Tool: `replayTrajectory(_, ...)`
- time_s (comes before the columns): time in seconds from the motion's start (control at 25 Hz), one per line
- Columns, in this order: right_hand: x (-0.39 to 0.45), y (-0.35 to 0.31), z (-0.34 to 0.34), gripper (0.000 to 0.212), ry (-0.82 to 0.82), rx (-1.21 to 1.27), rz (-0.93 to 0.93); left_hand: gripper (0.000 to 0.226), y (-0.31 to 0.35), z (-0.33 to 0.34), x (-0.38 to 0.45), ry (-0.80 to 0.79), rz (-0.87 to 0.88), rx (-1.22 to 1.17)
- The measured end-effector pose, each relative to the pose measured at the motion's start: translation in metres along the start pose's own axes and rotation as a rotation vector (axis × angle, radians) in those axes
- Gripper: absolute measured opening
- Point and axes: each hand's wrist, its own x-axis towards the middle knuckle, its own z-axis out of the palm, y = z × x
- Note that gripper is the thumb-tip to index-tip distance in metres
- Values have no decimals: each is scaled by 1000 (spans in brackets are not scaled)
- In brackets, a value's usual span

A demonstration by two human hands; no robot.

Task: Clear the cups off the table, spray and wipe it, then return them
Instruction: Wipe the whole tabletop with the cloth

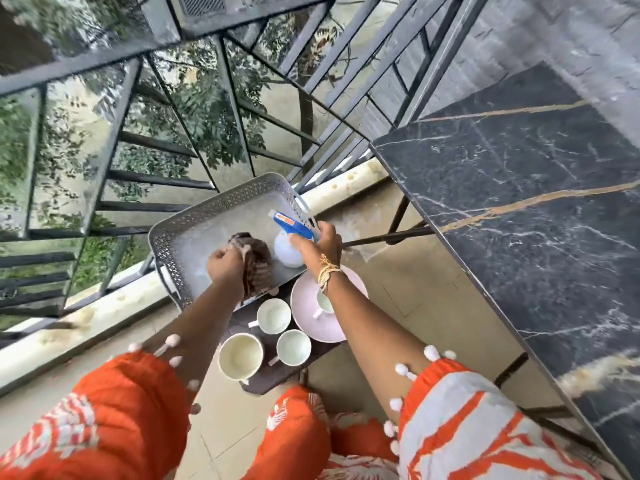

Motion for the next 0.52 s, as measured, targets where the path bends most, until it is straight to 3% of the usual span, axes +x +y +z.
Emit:
replayTrajectory(0.08,-20,1,-2,68,104,89,74,47,10,-18,-1,-182,-149,-135)
replayTrajectory(0.12,-26,3,1,69,104,126,122,47,18,-26,-13,-223,-183,-161)
replayTrajectory(0.2,-37,-2,6,68,-17,268,298,41,30,-36,-43,-392,-235,-214)
replayTrajectory(0.28,-55,-17,5,47,-188,409,425,20,42,-44,-89,-581,-258,-239)
replayTrajectory(0.4,-73,-28,0,35,-336,666,495,24,44,-54,-127,-768,-287,-55)
replayTrajectory(0.52,-92,-37,-18,17,-449,756,423,32,35,-63,-147,-877,-334,123)
